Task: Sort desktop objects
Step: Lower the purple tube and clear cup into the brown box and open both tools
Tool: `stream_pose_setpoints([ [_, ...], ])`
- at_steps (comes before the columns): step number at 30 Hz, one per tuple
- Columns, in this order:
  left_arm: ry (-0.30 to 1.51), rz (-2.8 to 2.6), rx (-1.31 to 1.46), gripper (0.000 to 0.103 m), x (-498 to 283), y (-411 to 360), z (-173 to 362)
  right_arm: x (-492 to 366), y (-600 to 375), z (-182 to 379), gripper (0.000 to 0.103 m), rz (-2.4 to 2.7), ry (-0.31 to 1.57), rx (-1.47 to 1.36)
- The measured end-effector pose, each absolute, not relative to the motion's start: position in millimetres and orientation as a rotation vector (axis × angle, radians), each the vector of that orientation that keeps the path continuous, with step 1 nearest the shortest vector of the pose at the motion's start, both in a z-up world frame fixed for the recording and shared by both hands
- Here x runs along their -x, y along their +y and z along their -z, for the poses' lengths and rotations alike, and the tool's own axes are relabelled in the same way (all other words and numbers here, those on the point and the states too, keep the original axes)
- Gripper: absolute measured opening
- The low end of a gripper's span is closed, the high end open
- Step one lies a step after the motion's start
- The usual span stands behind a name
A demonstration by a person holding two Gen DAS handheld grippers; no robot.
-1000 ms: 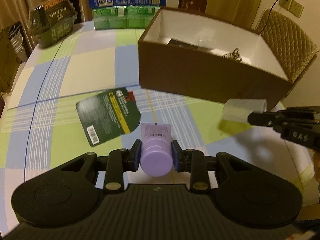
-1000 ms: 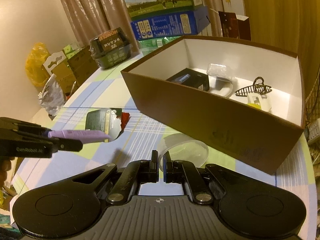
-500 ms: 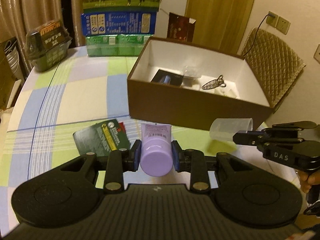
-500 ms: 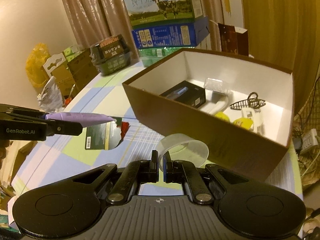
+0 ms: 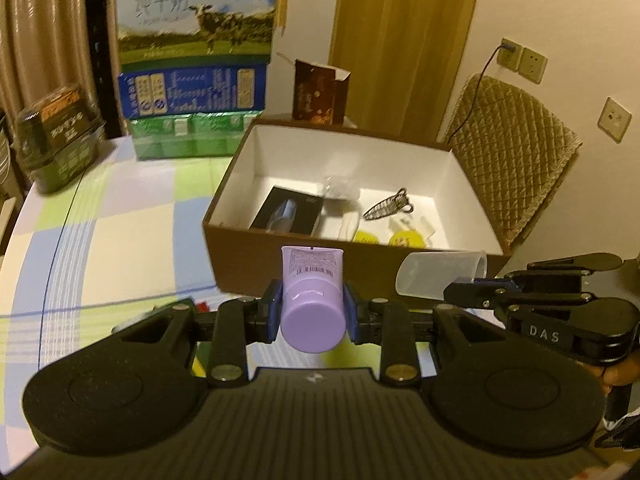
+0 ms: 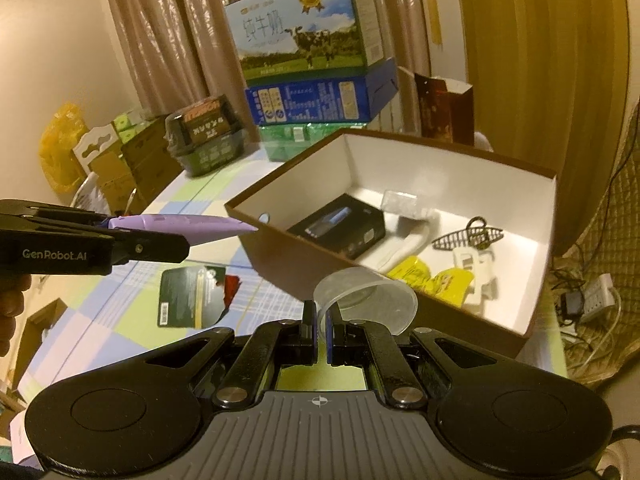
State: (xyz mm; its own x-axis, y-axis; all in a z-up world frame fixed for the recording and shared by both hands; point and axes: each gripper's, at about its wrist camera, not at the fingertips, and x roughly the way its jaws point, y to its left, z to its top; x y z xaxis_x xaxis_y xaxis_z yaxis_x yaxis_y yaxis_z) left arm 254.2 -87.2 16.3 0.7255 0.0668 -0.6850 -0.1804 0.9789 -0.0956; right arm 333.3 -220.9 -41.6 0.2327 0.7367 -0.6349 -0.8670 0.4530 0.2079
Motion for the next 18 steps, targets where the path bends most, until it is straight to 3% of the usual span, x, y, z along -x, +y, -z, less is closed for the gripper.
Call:
stream_pose_setpoints([
  [18,0.717,-0.068,0.146,0.026,-302,-95,-26,-356,-221,15,0.001,-1.106,0.694,0.164],
])
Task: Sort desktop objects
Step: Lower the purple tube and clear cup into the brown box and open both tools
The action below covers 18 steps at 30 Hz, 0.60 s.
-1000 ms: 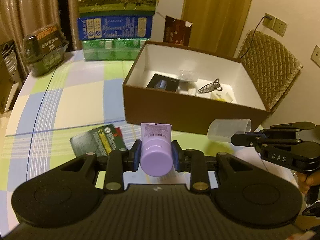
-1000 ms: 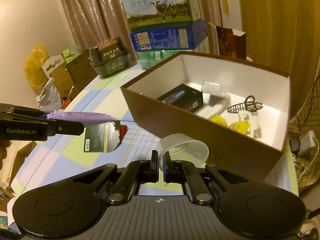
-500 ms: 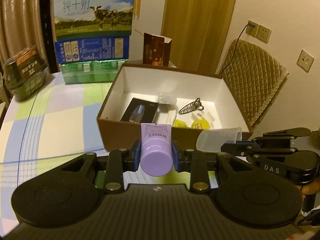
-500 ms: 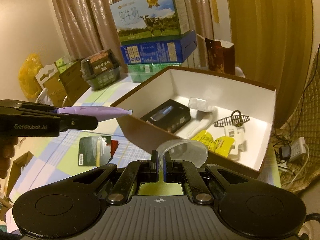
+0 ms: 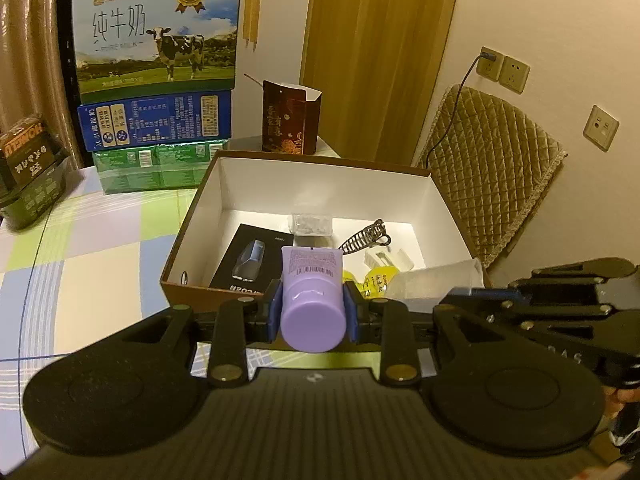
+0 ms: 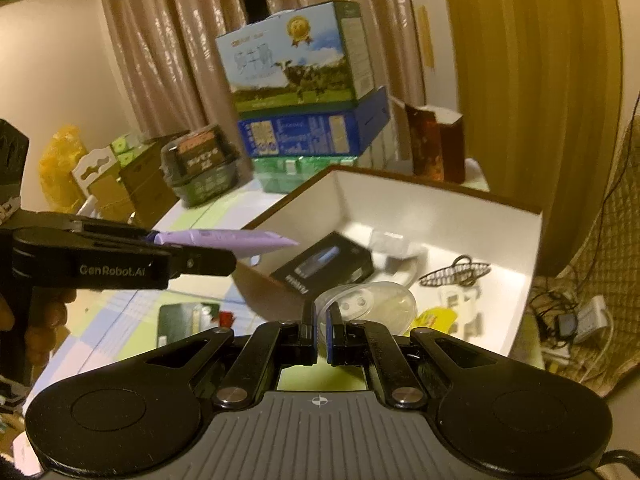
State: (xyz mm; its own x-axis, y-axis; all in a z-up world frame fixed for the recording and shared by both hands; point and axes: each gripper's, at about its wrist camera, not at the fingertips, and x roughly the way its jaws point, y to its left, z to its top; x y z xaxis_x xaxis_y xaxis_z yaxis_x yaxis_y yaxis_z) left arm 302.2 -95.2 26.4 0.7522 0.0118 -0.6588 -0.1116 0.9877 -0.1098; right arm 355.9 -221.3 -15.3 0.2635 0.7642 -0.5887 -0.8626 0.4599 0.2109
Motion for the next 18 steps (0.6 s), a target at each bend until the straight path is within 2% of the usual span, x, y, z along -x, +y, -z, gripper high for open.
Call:
stream_pose_setpoints([
  [18,0.775,-0.051,0.164,0.026,-366,-92,2,-422,-202,34,0.001,-0.967,0.685,0.199],
])
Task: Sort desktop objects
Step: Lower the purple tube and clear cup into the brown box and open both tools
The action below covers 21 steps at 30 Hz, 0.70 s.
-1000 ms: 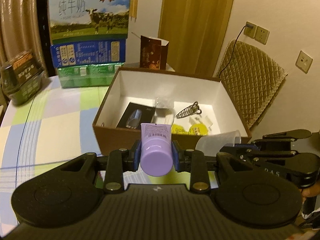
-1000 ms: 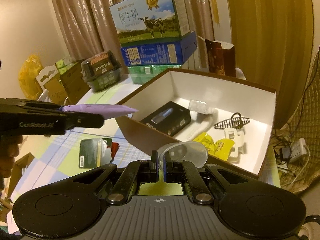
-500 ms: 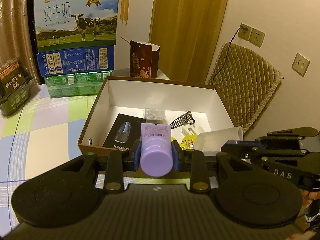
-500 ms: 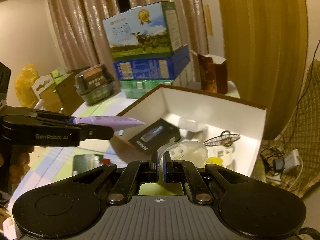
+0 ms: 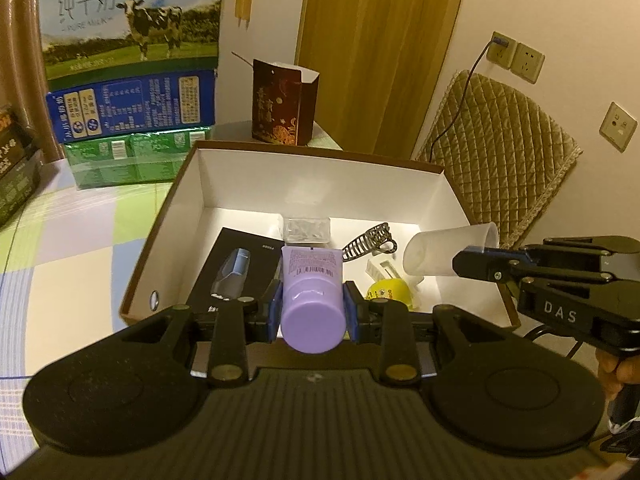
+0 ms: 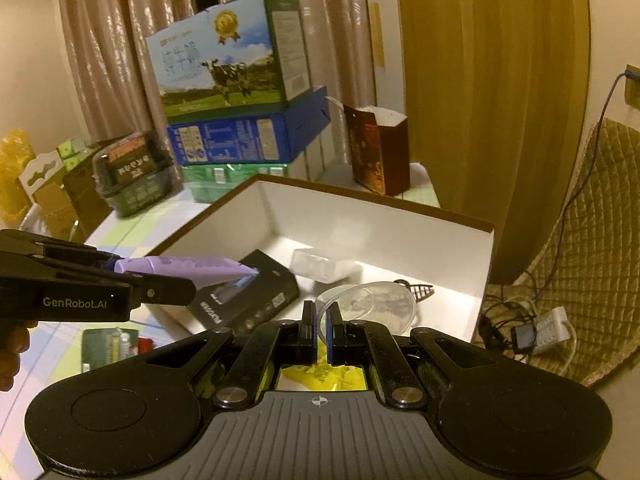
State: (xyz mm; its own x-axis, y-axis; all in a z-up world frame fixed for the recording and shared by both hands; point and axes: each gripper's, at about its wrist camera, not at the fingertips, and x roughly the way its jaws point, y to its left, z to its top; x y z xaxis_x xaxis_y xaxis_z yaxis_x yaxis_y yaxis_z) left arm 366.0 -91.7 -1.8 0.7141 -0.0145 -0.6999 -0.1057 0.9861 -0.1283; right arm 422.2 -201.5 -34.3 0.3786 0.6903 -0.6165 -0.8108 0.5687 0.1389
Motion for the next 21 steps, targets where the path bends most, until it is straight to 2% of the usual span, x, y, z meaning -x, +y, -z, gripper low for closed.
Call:
stream_pose_setpoints([
  [21,0.906,-0.040,0.175,0.026,-455,-87,57,-468,-169,73,0.001,-0.925,0.772,0.245],
])
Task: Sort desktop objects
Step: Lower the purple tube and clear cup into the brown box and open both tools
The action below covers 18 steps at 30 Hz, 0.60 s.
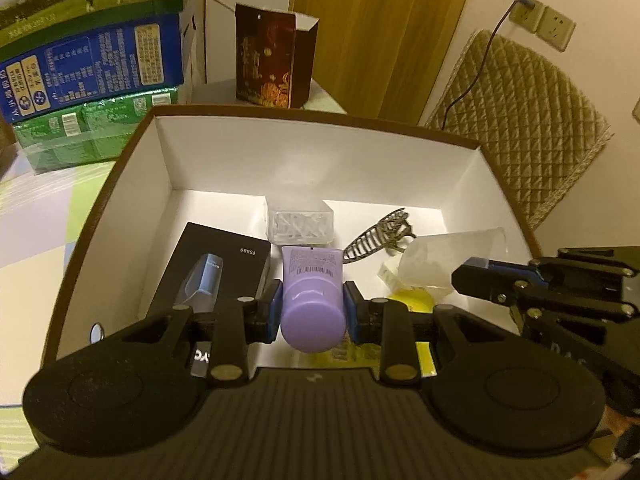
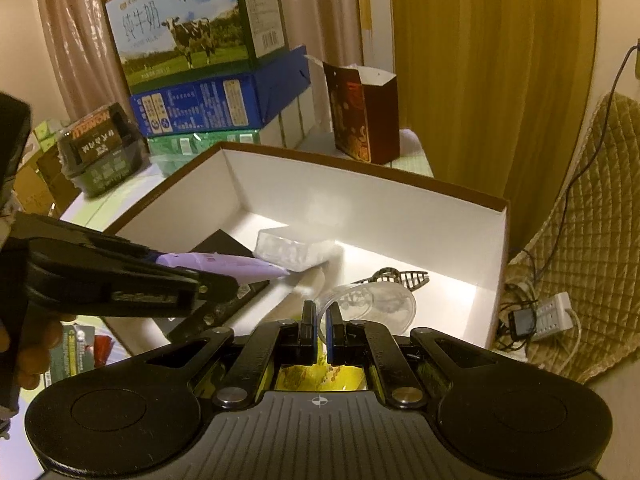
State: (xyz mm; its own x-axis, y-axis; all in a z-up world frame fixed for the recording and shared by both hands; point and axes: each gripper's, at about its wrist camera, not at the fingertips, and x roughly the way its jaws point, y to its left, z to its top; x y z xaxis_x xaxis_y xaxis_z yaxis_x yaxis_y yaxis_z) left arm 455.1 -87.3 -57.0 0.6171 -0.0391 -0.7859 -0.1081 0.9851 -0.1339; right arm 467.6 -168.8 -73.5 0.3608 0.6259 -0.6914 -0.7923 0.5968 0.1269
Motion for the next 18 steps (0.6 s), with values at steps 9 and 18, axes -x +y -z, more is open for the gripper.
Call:
stream_pose_setpoints([
  [9,0.945,-0.042,0.170,0.026,-479,-85,71,-474,-159,78,0.001,-0.923,0.788,0.248],
  [18,0.930,-0.034,0.179,0.028,-472,-82,63,-475,-152,83,0.001,-0.921,0.799,0.260],
])
